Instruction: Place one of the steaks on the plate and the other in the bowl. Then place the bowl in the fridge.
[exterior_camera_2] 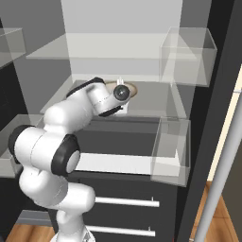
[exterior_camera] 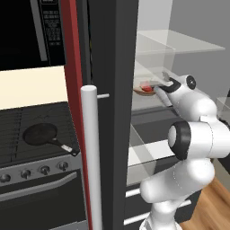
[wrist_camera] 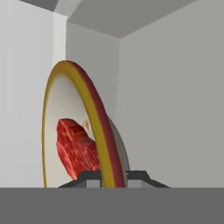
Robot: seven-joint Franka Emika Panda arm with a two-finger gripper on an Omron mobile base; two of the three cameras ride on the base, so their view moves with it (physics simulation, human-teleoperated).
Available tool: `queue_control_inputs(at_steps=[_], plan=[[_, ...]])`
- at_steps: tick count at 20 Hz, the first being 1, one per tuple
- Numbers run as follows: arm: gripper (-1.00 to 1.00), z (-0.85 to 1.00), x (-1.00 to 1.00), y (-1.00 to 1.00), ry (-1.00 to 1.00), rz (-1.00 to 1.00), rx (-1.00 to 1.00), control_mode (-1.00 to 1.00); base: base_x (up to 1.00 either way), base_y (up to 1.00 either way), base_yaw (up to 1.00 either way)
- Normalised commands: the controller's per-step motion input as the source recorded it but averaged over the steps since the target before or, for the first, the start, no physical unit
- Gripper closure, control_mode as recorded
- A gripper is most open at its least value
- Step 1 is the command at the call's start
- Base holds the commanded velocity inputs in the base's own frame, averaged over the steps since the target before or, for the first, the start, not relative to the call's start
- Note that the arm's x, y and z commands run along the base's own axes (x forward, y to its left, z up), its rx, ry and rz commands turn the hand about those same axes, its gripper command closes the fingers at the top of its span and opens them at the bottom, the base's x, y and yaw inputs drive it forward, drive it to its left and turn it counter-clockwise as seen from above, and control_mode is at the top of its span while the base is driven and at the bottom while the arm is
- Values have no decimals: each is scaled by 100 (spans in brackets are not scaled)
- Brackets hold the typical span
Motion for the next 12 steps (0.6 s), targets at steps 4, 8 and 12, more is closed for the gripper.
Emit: queue_control_inputs(at_steps=[4, 8, 12], plan=[[100, -9, 54, 0, 0, 0, 0, -100, 0, 0, 0], [100, -27, 46, 0, -3, 0, 0, -100, 0, 0, 0], [100, -16, 33, 0, -1, 0, -2, -100, 0, 0, 0]])
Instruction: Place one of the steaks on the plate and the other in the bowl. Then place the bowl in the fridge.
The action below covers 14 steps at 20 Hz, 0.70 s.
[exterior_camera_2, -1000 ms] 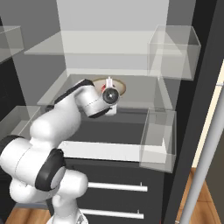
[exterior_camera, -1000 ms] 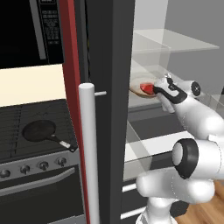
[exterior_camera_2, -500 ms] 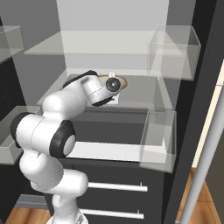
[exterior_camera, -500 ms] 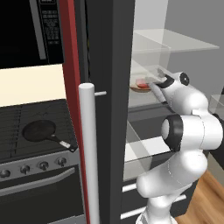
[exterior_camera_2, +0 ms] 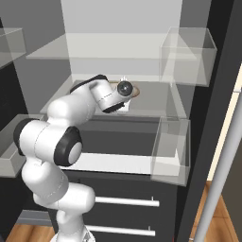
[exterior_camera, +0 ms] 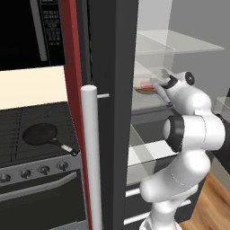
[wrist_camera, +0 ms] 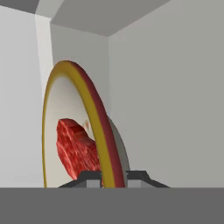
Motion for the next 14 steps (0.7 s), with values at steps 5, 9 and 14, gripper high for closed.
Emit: queue_control_inputs(at_steps=[5, 9, 14], plan=[[100, -15, 17, 0, -2, 0, -3, -100, 0, 0, 0], [100, 0, 6, 0, 0, 0, 0, -100, 0, 0, 0], [-100, 0, 2, 0, 0, 0, 0, -100, 0, 0, 0]])
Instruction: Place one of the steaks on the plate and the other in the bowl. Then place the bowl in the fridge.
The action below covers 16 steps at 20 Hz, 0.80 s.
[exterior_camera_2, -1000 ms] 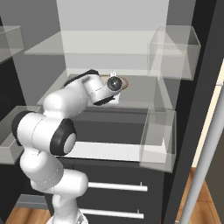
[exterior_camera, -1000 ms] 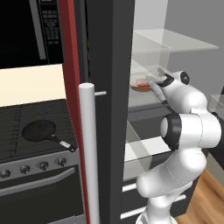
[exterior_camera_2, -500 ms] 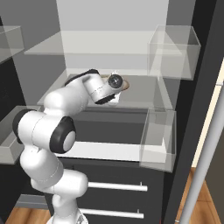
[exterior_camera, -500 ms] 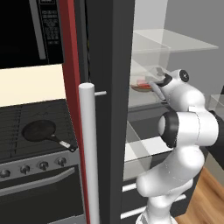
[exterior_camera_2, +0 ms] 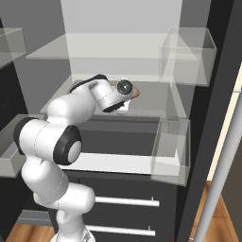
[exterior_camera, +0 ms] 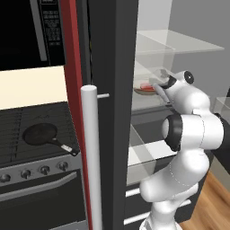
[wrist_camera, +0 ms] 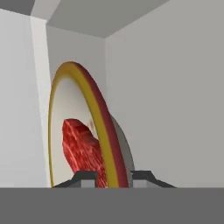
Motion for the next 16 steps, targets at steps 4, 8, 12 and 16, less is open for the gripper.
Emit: queue_control_inputs(at_steps=[4, 8, 12, 16], plan=[[-100, 0, 0, 0, -4, 0, 0, -100, 0, 0, 0], [-100, 0, 0, 1, -7, 0, 0, -100, 0, 0, 0], [-100, 0, -17, -1, 0, 0, 0, -100, 0, 0, 0], [-100, 18, -54, 0, -7, 0, 0, -100, 0, 0, 0]])
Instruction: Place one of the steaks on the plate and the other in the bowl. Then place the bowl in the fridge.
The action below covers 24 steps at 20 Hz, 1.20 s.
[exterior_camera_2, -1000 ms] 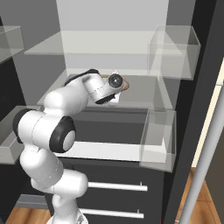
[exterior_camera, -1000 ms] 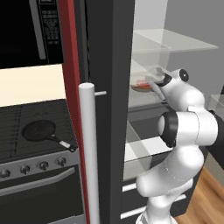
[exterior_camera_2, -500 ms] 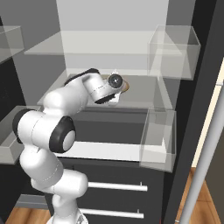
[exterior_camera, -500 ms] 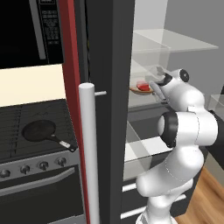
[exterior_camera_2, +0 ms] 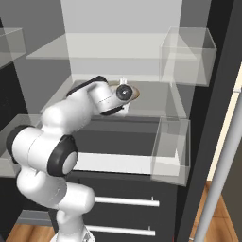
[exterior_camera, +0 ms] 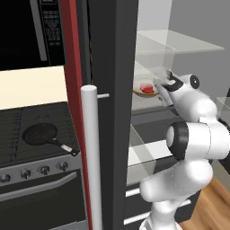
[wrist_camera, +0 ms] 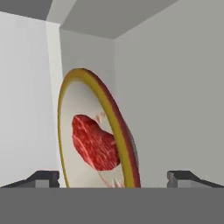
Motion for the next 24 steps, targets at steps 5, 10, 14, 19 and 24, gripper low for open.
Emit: queue_control_inputs(at_steps=[5, 10, 14, 19, 24], plan=[[-100, 37, -74, 0, -3, -1, 0, -100, 0, 0, 0], [-100, 27, -85, 0, 0, -1, 0, -100, 0, 0, 0], [-100, 30, -99, -1, 0, -1, 0, -100, 0, 0, 0], [-100, 7, -95, -27, 0, 1, -2, -100, 0, 0, 0], [-100, 1, -100, -19, 0, 4, -13, -100, 0, 0, 0]])
